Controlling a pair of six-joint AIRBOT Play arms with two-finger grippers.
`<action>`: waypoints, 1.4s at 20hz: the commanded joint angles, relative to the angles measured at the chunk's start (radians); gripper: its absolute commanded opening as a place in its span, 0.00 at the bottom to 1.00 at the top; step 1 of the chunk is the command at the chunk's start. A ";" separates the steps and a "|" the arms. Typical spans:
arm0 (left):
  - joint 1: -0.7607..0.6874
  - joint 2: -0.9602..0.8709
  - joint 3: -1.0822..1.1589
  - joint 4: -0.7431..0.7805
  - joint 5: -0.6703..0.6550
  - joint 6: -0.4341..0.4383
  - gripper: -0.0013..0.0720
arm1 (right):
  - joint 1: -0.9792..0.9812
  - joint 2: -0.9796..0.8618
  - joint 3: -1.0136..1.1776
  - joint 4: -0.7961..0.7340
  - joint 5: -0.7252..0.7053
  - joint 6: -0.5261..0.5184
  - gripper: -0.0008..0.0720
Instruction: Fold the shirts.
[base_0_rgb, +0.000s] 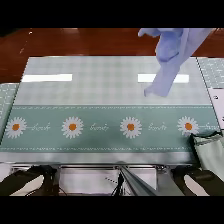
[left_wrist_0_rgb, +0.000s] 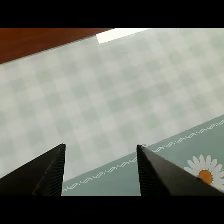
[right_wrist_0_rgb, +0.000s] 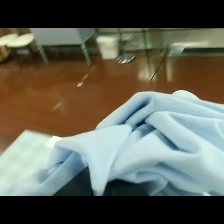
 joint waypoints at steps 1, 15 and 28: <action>0.001 0.063 0.029 0.004 -0.042 0.000 0.76 | 0.119 -0.011 0.006 -0.084 0.168 0.043 0.04; 0.001 0.063 -0.277 0.044 -0.047 -0.010 0.76 | 0.739 -0.748 0.005 -0.467 0.221 0.190 0.63; 0.208 0.087 -1.109 -0.426 0.209 0.189 0.76 | 0.000 -0.431 -0.011 -0.522 0.523 0.112 0.77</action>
